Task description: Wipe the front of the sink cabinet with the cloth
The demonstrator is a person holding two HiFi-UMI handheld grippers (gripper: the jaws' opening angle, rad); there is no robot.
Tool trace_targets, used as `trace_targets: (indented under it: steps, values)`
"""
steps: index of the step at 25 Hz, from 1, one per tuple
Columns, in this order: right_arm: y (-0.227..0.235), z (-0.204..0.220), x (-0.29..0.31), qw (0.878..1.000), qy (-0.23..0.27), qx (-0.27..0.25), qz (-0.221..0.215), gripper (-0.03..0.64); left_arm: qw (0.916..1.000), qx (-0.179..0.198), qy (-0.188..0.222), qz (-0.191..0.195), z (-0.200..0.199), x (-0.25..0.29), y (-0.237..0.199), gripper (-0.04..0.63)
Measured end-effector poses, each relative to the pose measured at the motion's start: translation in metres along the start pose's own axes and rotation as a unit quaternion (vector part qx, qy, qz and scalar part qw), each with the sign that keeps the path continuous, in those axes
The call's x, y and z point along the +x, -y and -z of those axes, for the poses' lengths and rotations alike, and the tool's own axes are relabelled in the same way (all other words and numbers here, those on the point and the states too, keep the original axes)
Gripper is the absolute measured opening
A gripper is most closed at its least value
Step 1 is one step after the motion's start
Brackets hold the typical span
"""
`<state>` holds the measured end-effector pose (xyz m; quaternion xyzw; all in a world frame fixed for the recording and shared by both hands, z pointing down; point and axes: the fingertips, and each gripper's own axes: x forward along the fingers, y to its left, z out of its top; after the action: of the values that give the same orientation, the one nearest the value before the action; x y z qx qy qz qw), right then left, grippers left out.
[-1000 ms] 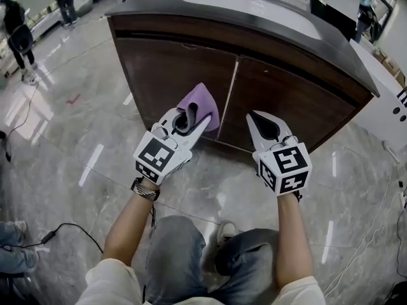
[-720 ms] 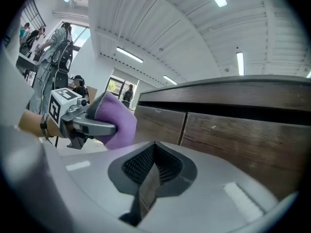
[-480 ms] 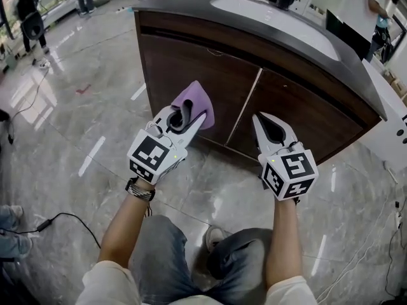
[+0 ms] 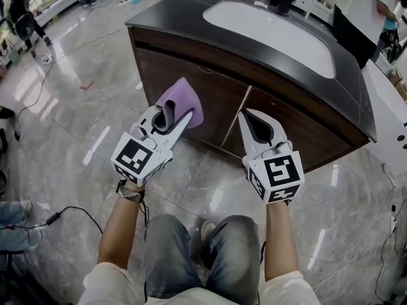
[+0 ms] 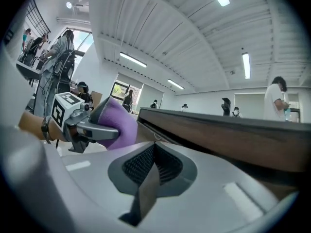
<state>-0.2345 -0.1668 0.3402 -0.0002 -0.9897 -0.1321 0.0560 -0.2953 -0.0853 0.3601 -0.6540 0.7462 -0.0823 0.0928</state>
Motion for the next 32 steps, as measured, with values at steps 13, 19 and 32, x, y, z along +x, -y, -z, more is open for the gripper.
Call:
trace_targets:
  steps: [13,19,32]
  values:
    - [0.067,-0.2,-0.007,0.999,-0.016,0.018,-0.029,0.006,0.9974,-0.051,-0.04,-0.032,-0.185,-0.011,-0.064,0.051]
    - [0.109,-0.316,-0.032,0.999,-0.009,0.033,-0.017,0.006,0.9965,-0.061,-0.035,-0.045,-0.31,-0.011,-0.085,0.05]
    - [0.108,-0.478,-0.097,0.999,0.0,0.031,-0.036,0.006,0.996,-0.051,-0.016,-0.072,-0.493,-0.038,-0.092,0.049]
